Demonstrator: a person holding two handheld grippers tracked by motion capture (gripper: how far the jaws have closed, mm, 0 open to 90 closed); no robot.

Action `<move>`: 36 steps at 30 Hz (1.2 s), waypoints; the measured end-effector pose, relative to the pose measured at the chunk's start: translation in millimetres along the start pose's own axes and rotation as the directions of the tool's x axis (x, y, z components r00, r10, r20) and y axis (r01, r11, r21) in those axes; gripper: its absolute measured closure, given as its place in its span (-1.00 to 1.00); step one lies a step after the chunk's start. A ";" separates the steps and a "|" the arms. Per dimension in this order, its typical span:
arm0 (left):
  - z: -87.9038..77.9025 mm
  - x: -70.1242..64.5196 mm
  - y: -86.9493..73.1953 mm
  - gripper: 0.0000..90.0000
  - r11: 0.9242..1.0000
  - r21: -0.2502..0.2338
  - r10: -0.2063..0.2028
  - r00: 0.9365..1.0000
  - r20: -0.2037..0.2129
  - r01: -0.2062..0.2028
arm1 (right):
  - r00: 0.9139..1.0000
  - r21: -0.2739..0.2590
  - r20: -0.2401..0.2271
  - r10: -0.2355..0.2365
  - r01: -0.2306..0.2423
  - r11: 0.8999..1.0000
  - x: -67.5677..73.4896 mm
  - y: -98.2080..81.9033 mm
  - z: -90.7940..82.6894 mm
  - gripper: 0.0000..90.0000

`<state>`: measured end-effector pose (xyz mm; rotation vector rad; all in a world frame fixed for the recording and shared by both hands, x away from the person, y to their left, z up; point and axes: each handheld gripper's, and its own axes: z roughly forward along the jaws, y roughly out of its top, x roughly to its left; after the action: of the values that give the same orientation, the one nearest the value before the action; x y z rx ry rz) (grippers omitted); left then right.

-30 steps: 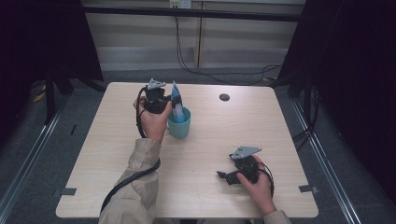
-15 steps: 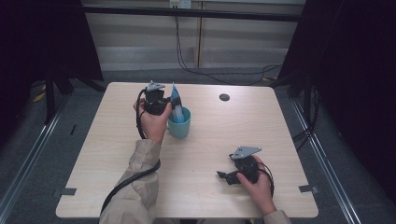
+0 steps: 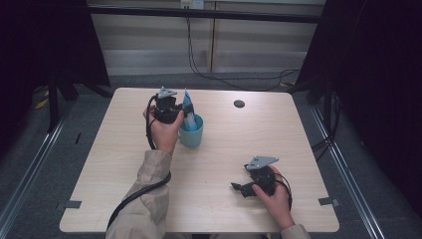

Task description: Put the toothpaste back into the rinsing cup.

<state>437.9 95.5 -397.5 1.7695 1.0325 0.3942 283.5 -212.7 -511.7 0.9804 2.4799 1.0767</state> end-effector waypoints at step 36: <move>-14.9 10.9 -0.8 -0.08 1.000 -0.001 0.024 0.998 -0.061 -0.024 | 1.000 0.000 -0.003 0.000 0.000 1.000 0.2 0.0 0.1 -0.70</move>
<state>433.9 113.1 -393.7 1.7792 1.0536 0.4663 283.5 -212.5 -511.7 0.9800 2.4824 1.0783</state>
